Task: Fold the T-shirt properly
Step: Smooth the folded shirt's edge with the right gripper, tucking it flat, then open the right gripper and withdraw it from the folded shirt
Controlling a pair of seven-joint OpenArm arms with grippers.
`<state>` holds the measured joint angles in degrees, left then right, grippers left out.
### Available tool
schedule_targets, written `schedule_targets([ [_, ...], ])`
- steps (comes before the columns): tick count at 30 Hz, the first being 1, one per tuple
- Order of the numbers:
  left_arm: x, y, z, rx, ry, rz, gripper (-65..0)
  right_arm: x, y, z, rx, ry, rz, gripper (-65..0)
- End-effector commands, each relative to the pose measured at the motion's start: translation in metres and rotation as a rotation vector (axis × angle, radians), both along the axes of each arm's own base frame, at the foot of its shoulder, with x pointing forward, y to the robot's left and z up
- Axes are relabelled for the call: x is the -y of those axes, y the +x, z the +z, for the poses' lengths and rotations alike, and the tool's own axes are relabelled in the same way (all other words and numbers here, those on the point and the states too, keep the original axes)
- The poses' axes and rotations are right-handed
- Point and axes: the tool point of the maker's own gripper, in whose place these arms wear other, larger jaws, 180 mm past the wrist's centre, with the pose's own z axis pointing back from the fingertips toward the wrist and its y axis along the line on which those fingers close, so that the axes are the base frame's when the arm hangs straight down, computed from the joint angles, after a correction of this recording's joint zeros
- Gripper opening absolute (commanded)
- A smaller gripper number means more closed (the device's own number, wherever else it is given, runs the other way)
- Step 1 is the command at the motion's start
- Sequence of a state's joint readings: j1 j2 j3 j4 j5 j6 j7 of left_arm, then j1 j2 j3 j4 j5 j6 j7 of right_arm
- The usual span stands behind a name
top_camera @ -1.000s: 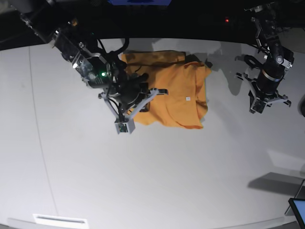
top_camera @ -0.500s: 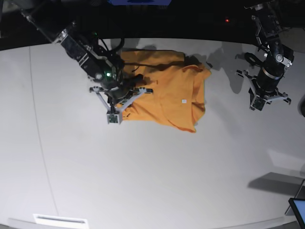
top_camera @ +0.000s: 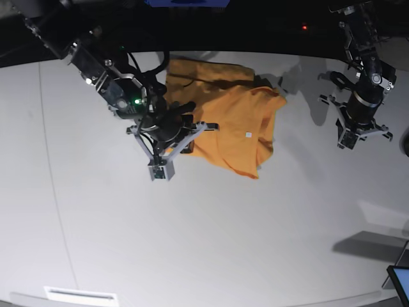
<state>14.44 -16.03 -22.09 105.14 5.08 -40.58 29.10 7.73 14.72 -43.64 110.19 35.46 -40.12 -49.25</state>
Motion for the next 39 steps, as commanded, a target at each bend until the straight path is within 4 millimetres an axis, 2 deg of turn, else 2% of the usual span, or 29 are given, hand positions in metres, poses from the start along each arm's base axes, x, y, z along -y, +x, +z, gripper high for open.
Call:
schedule_targets([
  [1,-0.003,0.007,0.014,0.045,0.012,-0.006,-65.0,-0.003,0.004,0.015,0.036,0.022,0.009,-65.0],
  [3,-0.003,0.007,0.014,0.045,0.013,-0.006,-65.0,-0.006,-0.002,0.016,0.019,0.031,0.023,-65.0],
  [6,-0.003,0.007,0.014,0.045,0.013,-0.006,-65.0,-0.005,-0.020,0.001,-0.035,0.031,0.018,-65.0],
  [12,-0.003,0.007,0.014,0.045,0.013,-0.006,-65.0,-0.004,-0.037,-0.014,-0.074,0.033,0.005,-65.0],
  [15,-0.003,0.007,0.014,0.045,0.013,-0.006,-65.0,-0.001,-0.040,-0.020,-0.074,0.029,-0.014,-65.0],
  [20,-0.003,0.007,0.014,0.045,0.013,-0.006,-65.0,0.008,-0.047,-0.049,-0.097,-0.018,-0.056,-65.0],
  [23,-0.003,0.007,0.014,0.045,0.013,-0.006,-65.0,0.009,-0.051,-0.056,-0.105,-0.025,-0.066,-65.0],
  [27,-0.003,0.005,0.012,0.039,0.013,-0.007,-65.0,0.012,-0.047,-0.052,-0.091,-0.023,-0.072,-65.0],
  [29,-0.002,0.006,0.015,0.046,0.016,-0.009,-65.0,0.016,-0.040,-0.040,-0.051,-0.019,-0.066,-65.0],
  [31,-0.001,0.009,0.021,0.063,0.022,-0.015,-65.0,0.017,-0.031,-0.018,0.010,0.001,-0.052,-65.0],
  [33,0.003,0.011,0.030,0.086,0.031,-0.026,-65.0,0.023,-0.023,-0.006,0.015,0.007,-0.048,-65.0],
  [35,0.007,0.013,0.041,0.115,0.045,-0.038,-65.0,0.028,-0.019,-0.005,-0.022,-0.005,-0.048,-65.0],
  [39,-0.006,0.011,0.070,0.188,0.078,-0.001,-65.0,0.048,-0.008,-0.003,-0.027,-0.026,-0.088,-65.0],
])
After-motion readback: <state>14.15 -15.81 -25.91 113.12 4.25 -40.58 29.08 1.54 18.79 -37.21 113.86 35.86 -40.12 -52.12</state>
